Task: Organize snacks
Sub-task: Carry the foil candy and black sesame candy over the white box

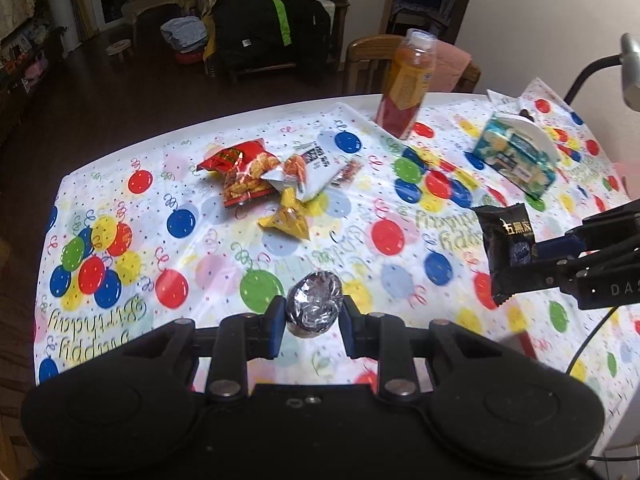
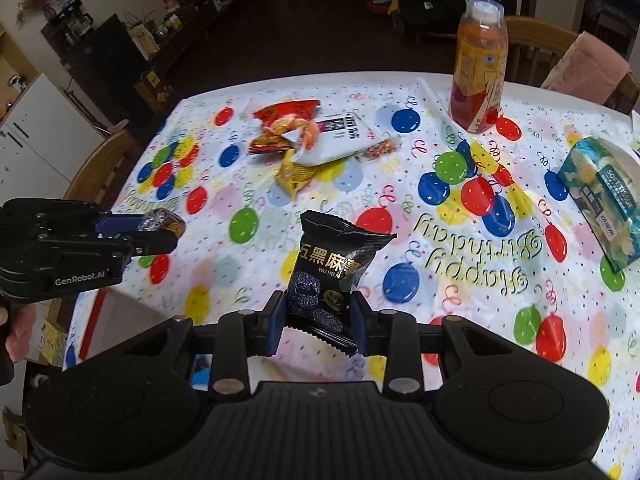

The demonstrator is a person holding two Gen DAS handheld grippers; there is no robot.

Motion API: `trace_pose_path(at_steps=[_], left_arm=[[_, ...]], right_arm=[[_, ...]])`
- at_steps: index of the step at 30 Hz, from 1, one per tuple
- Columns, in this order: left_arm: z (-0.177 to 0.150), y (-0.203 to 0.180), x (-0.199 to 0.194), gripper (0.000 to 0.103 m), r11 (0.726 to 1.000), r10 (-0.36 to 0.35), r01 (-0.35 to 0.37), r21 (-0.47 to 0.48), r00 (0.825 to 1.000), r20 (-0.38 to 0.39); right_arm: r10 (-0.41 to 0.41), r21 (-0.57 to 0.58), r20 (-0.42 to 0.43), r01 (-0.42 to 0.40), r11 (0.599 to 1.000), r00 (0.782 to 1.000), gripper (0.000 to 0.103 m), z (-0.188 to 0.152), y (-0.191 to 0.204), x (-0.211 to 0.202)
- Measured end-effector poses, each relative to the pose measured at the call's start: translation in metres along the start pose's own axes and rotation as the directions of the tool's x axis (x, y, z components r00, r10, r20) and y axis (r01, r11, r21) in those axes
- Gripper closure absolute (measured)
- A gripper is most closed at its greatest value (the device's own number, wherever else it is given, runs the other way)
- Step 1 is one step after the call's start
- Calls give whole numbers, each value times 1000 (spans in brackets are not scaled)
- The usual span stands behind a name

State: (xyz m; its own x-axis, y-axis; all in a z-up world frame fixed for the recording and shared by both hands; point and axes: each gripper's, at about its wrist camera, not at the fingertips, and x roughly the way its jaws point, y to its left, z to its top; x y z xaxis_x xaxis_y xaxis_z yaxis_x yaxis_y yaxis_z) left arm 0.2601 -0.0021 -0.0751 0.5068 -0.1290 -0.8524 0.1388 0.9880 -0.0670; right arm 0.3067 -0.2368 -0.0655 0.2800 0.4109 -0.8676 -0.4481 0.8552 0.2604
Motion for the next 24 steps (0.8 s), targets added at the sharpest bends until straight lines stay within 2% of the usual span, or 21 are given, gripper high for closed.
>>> trace_pose_path(at_steps=[13, 20, 24], left_arm=[[-48, -15, -57, 77, 997, -68, 67, 31, 997, 32], [-78, -25, -64, 77, 995, -84, 83, 58, 996, 11], [-93, -27, -54, 77, 995, -88, 89, 42, 996, -22]], right_arm=[[28, -46, 14, -27, 999, 1000, 70, -49, 49, -35], [34, -70, -22, -36, 997, 999, 70, -77, 67, -28], [14, -88, -52, -18, 996, 999, 70, -92, 75, -14]])
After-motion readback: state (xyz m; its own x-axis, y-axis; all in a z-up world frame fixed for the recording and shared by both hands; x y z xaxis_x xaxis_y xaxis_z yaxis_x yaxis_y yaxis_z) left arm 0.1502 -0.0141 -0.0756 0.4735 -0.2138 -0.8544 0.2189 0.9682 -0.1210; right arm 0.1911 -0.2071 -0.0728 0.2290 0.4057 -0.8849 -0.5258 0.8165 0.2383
